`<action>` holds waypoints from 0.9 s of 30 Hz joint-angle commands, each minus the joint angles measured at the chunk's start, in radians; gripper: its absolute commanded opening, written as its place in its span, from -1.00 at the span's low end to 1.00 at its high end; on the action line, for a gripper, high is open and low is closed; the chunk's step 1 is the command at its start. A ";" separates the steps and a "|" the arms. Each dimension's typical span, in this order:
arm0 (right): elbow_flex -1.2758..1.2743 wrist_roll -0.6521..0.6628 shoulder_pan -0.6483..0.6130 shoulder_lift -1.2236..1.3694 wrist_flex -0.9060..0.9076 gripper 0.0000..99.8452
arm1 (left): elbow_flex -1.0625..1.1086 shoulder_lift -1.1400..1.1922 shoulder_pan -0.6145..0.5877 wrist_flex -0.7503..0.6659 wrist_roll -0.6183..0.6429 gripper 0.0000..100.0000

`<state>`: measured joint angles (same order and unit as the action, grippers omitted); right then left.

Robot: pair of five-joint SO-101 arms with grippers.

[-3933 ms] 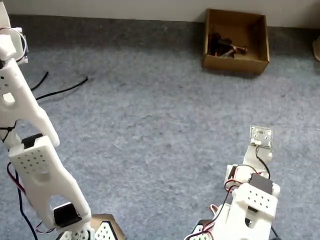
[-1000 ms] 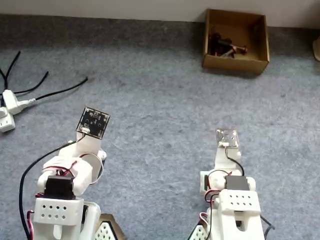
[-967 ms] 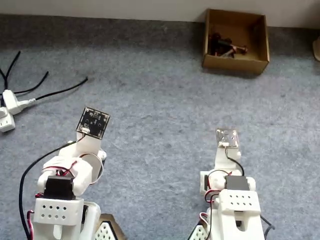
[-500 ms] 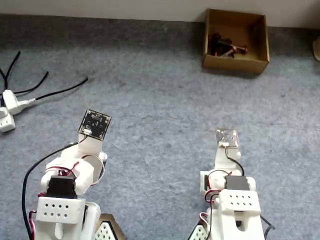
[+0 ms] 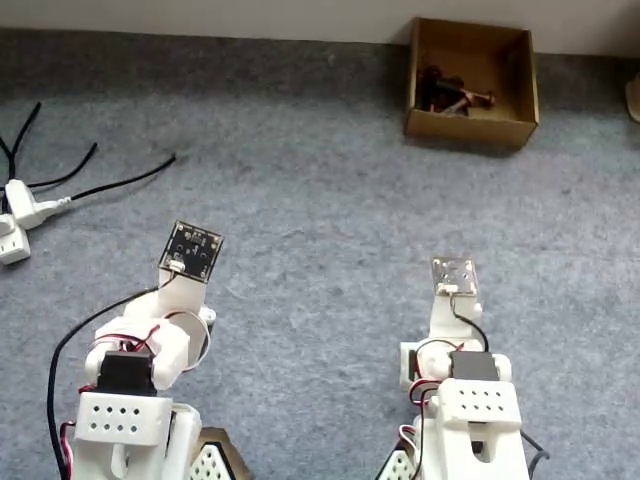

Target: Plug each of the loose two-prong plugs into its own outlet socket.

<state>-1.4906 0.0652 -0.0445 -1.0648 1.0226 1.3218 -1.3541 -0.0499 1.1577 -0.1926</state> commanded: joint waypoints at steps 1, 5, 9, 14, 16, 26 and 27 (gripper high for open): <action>-0.013 -0.002 -0.007 0.001 -0.008 -0.89 | 0.018 -0.010 -0.016 -0.044 -0.006 -0.88; -0.013 -0.002 -0.007 0.001 -0.008 -0.89 | 0.068 -0.010 -0.016 -0.103 -0.006 -0.88; -0.013 -0.002 -0.007 0.001 -0.008 -0.89 | 0.073 -0.010 -0.016 -0.104 -0.006 -0.88; -0.013 -0.002 -0.007 0.001 -0.008 -0.89 | 0.074 -0.010 -0.016 -0.104 -0.006 -0.88; -0.013 -0.002 -0.007 0.001 -0.008 -0.89 | 0.074 -0.010 -0.016 -0.104 -0.006 -0.88; -0.013 -0.002 -0.007 0.001 -0.008 -0.89 | 0.076 -0.010 -0.016 -0.104 -0.006 -0.88; -0.013 -0.002 -0.007 0.001 -0.008 -0.89 | 0.076 -0.010 -0.016 -0.104 -0.006 -0.88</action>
<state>-1.4906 0.0652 -0.0445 -1.0648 1.0226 1.4032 -1.3541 -0.0499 1.0702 -0.1926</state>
